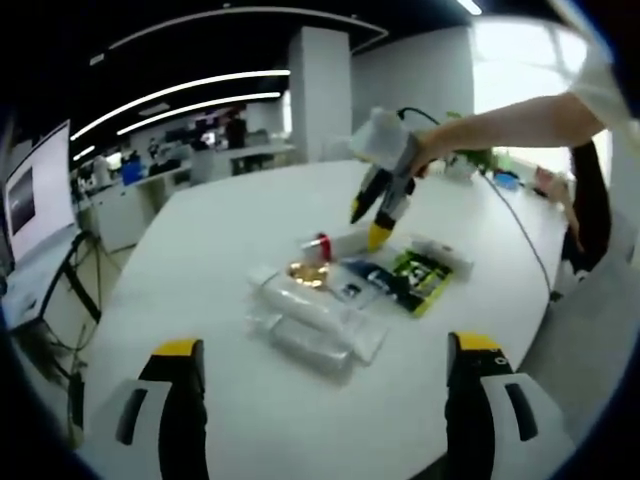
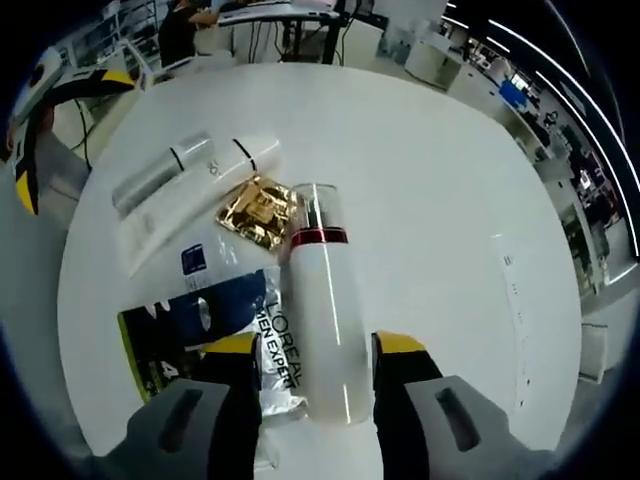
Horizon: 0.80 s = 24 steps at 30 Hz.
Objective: Arrange the skincare products in the storage area until every visible bottle or jar stands upright without overlapping.
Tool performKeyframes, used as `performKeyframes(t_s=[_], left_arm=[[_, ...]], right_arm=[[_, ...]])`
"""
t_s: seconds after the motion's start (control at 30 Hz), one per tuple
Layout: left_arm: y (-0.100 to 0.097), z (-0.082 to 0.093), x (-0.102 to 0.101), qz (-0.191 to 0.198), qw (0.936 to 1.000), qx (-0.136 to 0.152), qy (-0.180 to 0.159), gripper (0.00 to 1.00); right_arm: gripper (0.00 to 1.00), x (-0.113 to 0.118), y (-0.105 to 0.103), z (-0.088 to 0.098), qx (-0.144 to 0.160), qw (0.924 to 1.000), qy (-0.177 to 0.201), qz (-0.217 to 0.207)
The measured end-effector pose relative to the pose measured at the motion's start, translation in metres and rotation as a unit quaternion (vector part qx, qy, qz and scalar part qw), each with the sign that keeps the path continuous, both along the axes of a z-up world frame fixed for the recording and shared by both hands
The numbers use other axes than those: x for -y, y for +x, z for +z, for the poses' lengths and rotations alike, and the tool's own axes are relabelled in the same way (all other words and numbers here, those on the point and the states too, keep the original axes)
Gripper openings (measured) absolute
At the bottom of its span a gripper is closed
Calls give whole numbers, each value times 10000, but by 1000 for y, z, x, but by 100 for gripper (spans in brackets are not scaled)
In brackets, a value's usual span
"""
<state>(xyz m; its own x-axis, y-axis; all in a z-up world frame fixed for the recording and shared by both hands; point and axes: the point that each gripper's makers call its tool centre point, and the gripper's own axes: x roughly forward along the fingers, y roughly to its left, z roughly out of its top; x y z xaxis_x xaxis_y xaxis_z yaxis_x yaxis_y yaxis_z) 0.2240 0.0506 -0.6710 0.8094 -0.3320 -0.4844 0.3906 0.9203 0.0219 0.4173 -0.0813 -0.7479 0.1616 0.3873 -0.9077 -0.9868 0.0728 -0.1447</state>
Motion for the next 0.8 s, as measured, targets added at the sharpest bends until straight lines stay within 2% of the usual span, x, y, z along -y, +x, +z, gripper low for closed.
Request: performKeyframes(t_s=[0.27,0.37,0.53,0.7,0.8], left_arm=[[0,0,-1,28,10000,2,9,94],[1,1,-1,38,10000,-1,14,94],[1,0,-3,44,10000,-17,14,94],[1,-1,-3,33,10000,-29,20,94],[2,-1,-4,55,10000,-27,0,93]], right_arm=[[39,9,10,-12,-204,9985,-475,205],[37,10,20,-15,-145,9978,-588,284],[31,5,17,-12,-287,9959,-724,458],[30,4,12,-18,-400,9911,-1074,674],[30,4,15,-20,-481,9891,-1228,652]])
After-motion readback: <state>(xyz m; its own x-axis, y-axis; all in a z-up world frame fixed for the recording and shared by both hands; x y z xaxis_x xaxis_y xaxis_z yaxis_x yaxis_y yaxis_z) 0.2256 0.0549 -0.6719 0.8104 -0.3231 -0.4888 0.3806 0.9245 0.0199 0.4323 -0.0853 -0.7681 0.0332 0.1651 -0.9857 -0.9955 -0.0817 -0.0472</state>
